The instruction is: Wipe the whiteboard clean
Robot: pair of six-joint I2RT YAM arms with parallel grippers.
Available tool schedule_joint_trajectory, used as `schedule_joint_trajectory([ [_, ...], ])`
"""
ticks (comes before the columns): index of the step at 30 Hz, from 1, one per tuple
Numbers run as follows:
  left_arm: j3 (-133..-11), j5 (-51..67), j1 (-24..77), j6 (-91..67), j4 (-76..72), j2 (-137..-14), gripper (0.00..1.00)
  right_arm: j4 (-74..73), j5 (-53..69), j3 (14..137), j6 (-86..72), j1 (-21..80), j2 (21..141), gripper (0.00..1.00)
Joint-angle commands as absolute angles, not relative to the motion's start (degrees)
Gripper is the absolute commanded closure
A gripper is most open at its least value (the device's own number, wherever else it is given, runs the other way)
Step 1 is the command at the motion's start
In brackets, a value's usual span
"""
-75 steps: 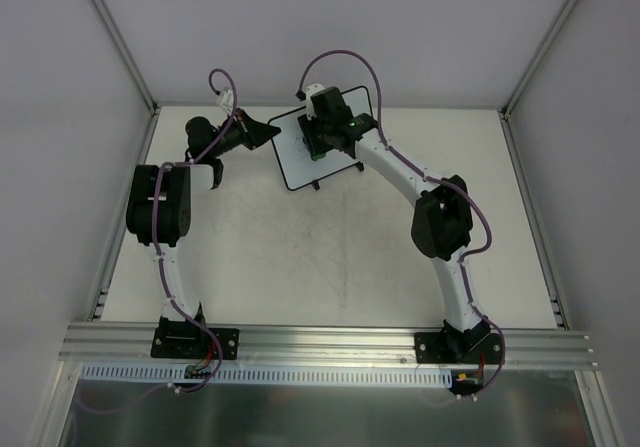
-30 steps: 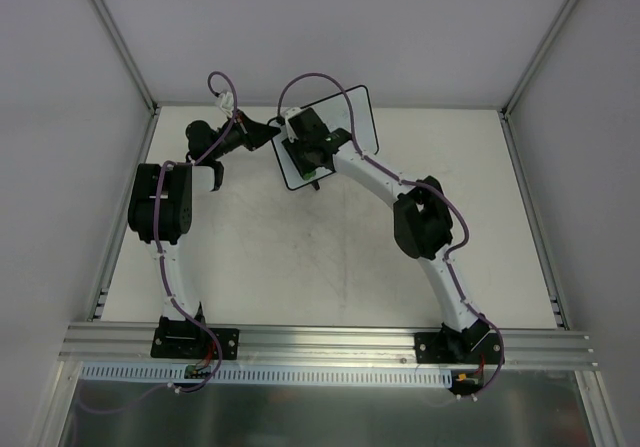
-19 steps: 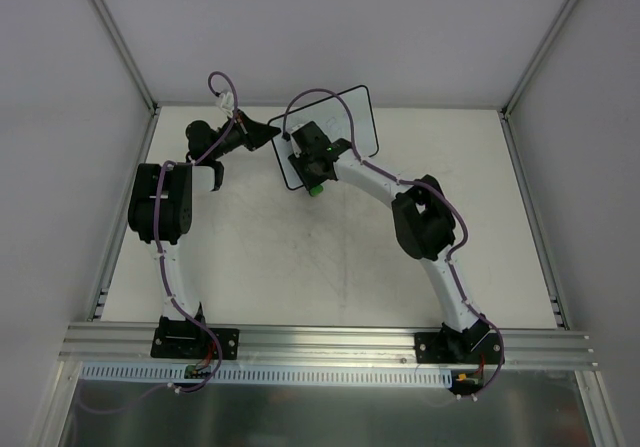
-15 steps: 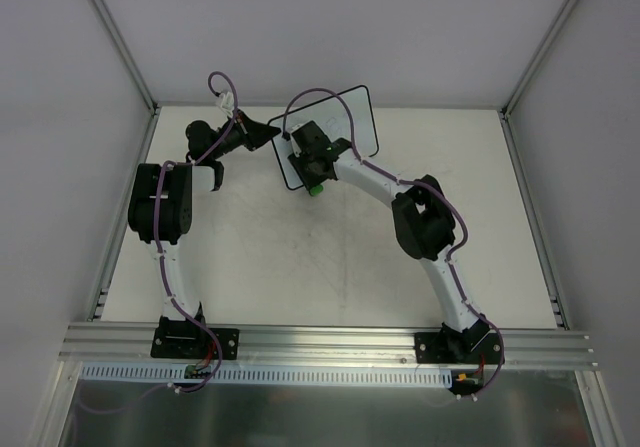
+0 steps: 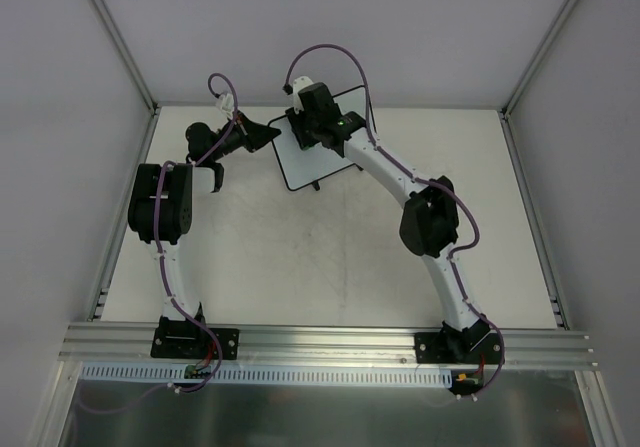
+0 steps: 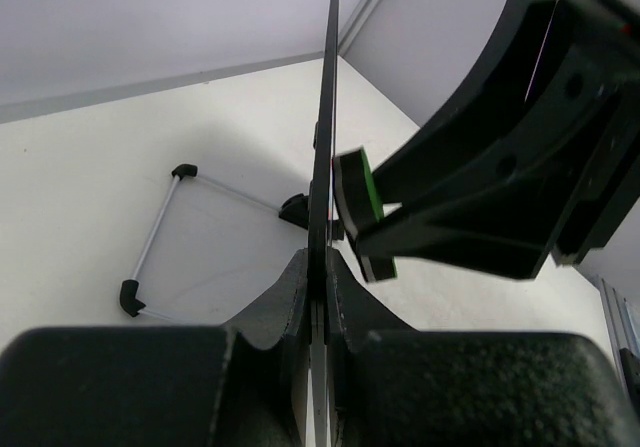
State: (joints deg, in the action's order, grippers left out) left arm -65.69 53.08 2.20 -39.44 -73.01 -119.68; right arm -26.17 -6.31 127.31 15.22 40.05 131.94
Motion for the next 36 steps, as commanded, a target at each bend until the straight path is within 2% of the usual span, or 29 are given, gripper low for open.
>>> schedule_joint_trajectory([
  [1, -64.6, 57.0, 2.8, -38.5, -75.0, -120.2, 1.0, -24.1, -6.7, 131.4, 16.1, 39.0, 133.2, 1.0],
  [11, -64.9, 57.2, 2.8, -38.4, -74.8, -120.0, 1.0, -24.3, -2.1, 128.0, 14.4, 38.1, 133.4, 1.0],
  [23, -65.0, 57.3, 2.9, -38.4, -74.7, -120.0, 1.0, -21.1, -0.6, 112.5, 12.3, 38.2, 128.9, 1.0],
  [30, -64.9, 57.4, 2.9, -38.2, -74.6, -119.6, 1.0, -19.4, -1.1, 108.6, 12.0, 38.3, 126.9, 1.0],
  [36, -65.0, 57.7, 3.0, -38.4, -74.6, -119.4, 1.0, -19.0, -1.5, 110.9, 11.7, 38.3, 127.5, 1.0],
])
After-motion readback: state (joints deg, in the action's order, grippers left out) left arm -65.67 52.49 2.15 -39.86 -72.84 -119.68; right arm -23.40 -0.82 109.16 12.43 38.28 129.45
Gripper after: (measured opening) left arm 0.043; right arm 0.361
